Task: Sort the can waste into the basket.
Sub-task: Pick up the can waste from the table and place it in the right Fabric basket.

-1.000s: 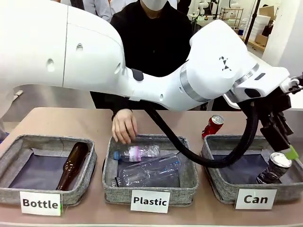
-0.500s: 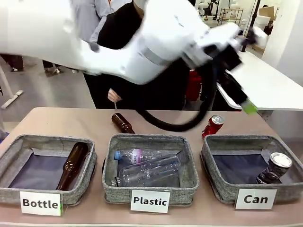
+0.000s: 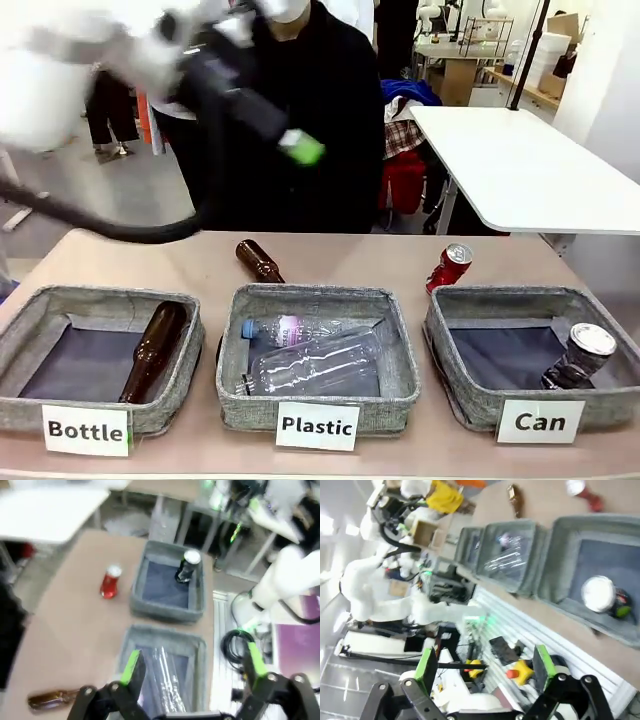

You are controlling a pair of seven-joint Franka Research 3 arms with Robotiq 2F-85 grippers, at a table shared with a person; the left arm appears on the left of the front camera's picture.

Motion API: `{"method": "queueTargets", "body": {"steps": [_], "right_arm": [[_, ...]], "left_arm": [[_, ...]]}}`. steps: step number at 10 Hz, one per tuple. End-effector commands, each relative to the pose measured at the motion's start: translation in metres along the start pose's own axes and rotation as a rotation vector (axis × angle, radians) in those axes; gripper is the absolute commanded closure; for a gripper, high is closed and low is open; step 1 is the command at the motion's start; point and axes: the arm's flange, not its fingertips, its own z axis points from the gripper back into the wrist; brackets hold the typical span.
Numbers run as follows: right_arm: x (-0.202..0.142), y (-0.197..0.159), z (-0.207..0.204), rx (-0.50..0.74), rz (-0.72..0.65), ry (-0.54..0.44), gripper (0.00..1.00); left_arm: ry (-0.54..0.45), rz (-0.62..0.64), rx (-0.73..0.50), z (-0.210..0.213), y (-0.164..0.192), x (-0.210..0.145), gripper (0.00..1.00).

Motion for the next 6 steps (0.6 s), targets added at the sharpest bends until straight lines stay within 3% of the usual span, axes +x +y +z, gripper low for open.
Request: {"method": "queueTargets", "body": {"steps": [1,3,4,5,6], "right_arm": [[0.021,0.016,-0.052,0.089,-0.067,0.066,0.00],[0.032,0.027,-0.101,0.134,-0.143,0.158,0.00],[0.034,0.031,-0.117,0.164,-0.186,0.198,0.00],[0.041,0.029,-0.125,0.193,-0.207,0.231,0.00],[0.045,0.026,-0.128,0.184,-0.220,0.217,0.00]], "left_arm": [[-0.076,0.175,0.001,0.062,-0.012,-0.090,0.00],[-0.244,0.491,-0.050,0.138,-0.009,-0.175,0.00],[-0.390,0.694,0.035,0.169,-0.011,-0.229,0.00],[-0.510,0.800,0.061,0.190,-0.010,-0.275,0.00],[-0.638,0.841,0.002,0.207,-0.015,-0.318,0.00]]}}
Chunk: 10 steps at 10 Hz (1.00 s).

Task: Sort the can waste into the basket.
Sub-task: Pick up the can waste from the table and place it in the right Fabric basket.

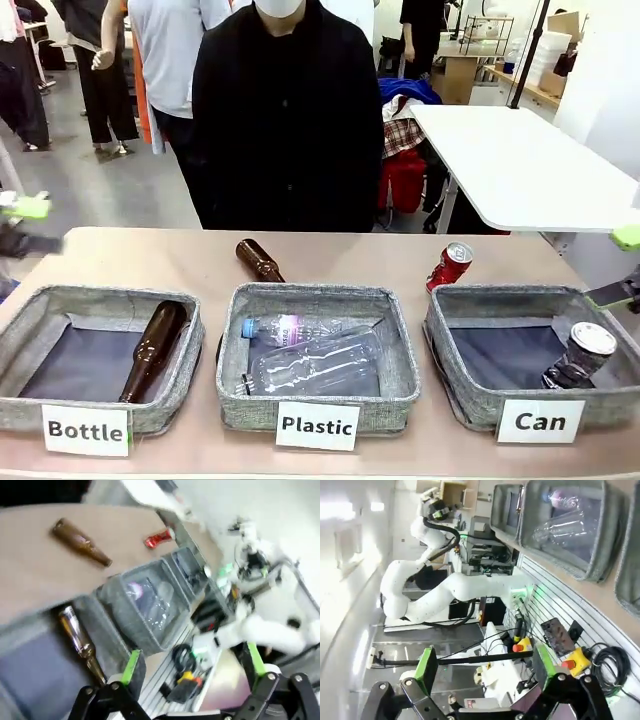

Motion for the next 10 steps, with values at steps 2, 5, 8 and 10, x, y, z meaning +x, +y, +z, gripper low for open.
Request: {"method": "queueTargets", "body": {"steps": [2,5,8,10], "right_arm": [[0.000,0.000,0.000,0.000,0.000,0.000,0.00],[0.000,0.000,0.000,0.000,0.000,0.000,0.00],[0.000,0.000,0.000,0.000,0.000,0.000,0.00],[0.000,0.000,0.000,0.000,0.000,0.000,0.00]], "left_arm": [[-0.294,0.196,-0.127,0.058,0.047,-0.042,0.00],[-0.114,0.103,-0.016,0.038,0.021,-0.017,0.00],[-0.114,0.103,-0.016,0.038,0.021,-0.017,0.00],[-0.114,0.103,-0.016,0.038,0.021,-0.017,0.00]]}}
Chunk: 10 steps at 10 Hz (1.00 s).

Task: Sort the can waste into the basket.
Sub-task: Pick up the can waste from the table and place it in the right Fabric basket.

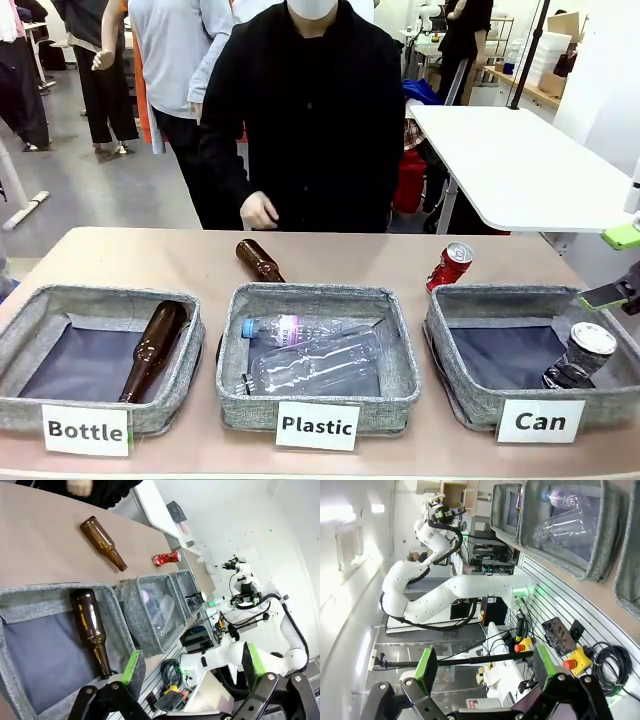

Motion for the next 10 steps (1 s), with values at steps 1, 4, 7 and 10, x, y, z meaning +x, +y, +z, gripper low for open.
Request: {"method": "queueTargets", "body": {"steps": [1,4,7,10], "right_arm": [[-0.001,0.002,-0.001,0.000,0.009,0.003,0.00],[-0.001,0.002,-0.001,0.000,0.009,0.003,0.00],[0.057,-0.010,0.033,-0.312,0.522,-0.026,0.00],[0.101,-0.049,0.042,-0.656,0.917,0.006,0.00]], "left_arm": [[-0.014,0.001,0.000,0.001,0.001,-0.001,0.00],[-0.014,0.001,0.000,0.001,0.001,-0.001,0.00],[-0.014,0.001,0.000,0.001,0.001,-0.001,0.00],[-0.014,0.001,0.000,0.001,0.001,-0.001,0.00]]}}
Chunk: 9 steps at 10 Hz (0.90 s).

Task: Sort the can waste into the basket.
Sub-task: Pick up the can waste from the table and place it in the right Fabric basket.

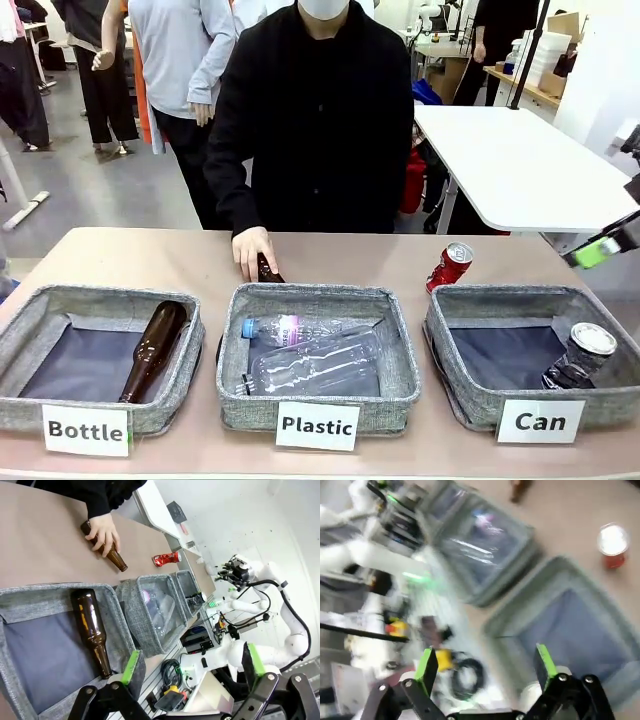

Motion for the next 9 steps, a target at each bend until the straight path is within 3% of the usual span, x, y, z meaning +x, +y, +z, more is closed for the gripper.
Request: {"method": "queueTargets", "body": {"steps": [1,3,4,8,9], "right_arm": [[-0.005,-0.030,-0.016,-0.300,0.276,-0.077,0.00],[-0.002,-0.059,-0.021,-0.352,0.219,-0.013,0.00],[0.004,-0.038,-0.004,-0.228,0.225,0.014,0.00],[0.001,-0.045,-0.008,-0.256,0.247,0.007,0.00],[0.020,-0.073,-0.005,-0.251,0.313,-0.041,0.00]], "left_arm": [[-0.012,0.000,-0.001,0.001,0.000,-0.001,0.00],[-0.012,0.000,-0.001,0.001,0.000,-0.001,0.00],[-0.012,0.000,-0.001,0.001,0.000,-0.001,0.00],[-0.001,0.000,0.000,0.000,0.000,0.000,0.00],[0.099,-0.075,-0.077,0.012,-0.036,-0.006,0.00]]}}
